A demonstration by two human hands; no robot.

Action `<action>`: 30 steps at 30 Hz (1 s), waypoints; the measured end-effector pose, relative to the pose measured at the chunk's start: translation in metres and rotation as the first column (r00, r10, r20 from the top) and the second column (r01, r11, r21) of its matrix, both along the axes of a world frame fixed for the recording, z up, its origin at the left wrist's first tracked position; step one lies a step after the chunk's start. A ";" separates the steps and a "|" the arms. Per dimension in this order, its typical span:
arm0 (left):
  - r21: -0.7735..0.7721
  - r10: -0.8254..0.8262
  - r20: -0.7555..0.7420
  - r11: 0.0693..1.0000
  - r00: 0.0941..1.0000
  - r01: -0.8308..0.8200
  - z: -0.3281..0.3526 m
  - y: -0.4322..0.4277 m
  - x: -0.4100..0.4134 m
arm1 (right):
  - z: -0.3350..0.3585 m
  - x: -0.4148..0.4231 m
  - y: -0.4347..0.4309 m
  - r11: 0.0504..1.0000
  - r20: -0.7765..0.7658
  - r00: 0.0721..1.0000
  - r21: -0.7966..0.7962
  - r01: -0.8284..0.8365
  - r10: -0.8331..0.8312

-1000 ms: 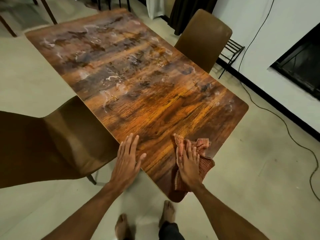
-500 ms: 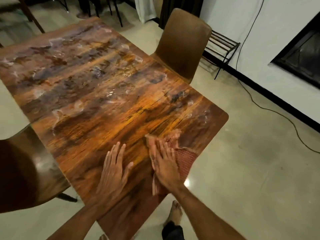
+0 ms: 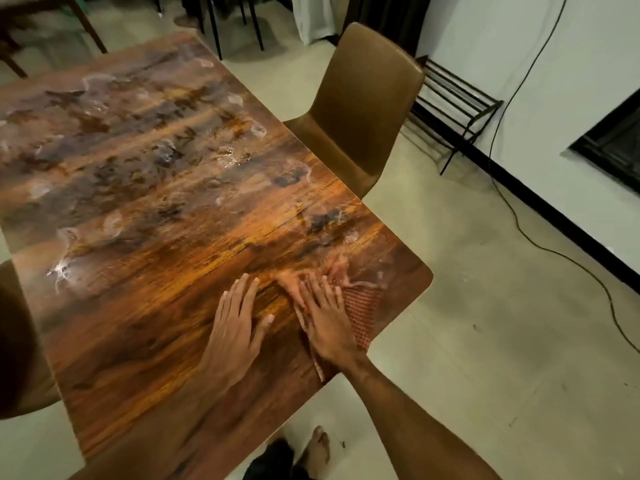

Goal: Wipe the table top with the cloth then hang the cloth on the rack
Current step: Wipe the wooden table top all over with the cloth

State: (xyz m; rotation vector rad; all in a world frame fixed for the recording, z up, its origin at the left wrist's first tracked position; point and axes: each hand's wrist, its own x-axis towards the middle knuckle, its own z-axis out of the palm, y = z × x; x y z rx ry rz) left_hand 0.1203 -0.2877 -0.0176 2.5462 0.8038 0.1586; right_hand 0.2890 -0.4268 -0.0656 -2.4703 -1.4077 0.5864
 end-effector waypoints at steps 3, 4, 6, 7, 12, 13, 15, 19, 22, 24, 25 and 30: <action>-0.001 -0.004 -0.002 1.000 1.000 0.004 -0.004 0.010 0.018 | -0.004 0.043 -0.010 0.999 0.003 1.000 0.035 -0.031 0.031; -0.004 0.001 0.005 1.000 1.000 -0.001 -0.006 0.016 0.024 | -0.006 0.063 -0.012 0.998 0.022 0.998 0.024 0.061 -0.062; -0.011 0.006 0.018 1.000 1.000 -0.006 -0.010 0.026 0.035 | -0.004 0.095 -0.015 0.958 0.058 0.957 -0.016 0.285 -0.284; -0.017 0.019 0.026 1.000 0.999 -0.018 -0.012 0.033 0.041 | -0.001 0.104 -0.005 0.940 0.064 0.940 -0.039 0.338 -0.335; -0.032 0.086 0.027 0.996 0.996 -0.085 -0.015 0.068 0.063 | 0.006 0.057 0.083 0.992 0.057 0.991 -0.034 -0.122 0.124; -0.026 0.096 0.025 0.995 0.995 -0.095 -0.016 0.076 0.065 | 0.003 0.057 0.092 0.975 0.050 0.974 -0.020 -0.219 0.220; -0.028 0.119 0.021 0.993 0.993 -0.119 -0.016 0.094 0.069 | -0.003 0.083 0.105 0.972 0.062 0.971 0.002 -0.233 0.233; -0.051 0.169 0.031 0.985 0.985 -0.167 -0.013 0.125 0.072 | -0.003 0.142 0.128 0.984 0.135 0.976 -0.024 0.177 -0.172; -0.057 0.204 0.037 0.978 0.978 -0.201 -0.012 0.143 0.071 | 0.002 0.111 0.178 0.997 0.114 0.993 -0.068 0.040 -0.032; -0.059 0.241 0.030 0.969 0.970 -0.239 -0.011 0.154 0.071 | 0.005 0.074 0.202 0.959 0.064 0.958 -0.060 -0.276 0.280; -0.053 0.256 0.025 0.966 0.966 -0.255 -0.011 0.158 0.070 | 0.007 0.067 0.207 0.913 0.041 0.912 -0.036 -0.407 0.408; -0.073 0.381 0.044 0.923 0.924 -0.377 -0.010 0.171 0.064 | -0.002 0.157 0.232 0.989 0.087 0.986 0.001 -0.146 0.145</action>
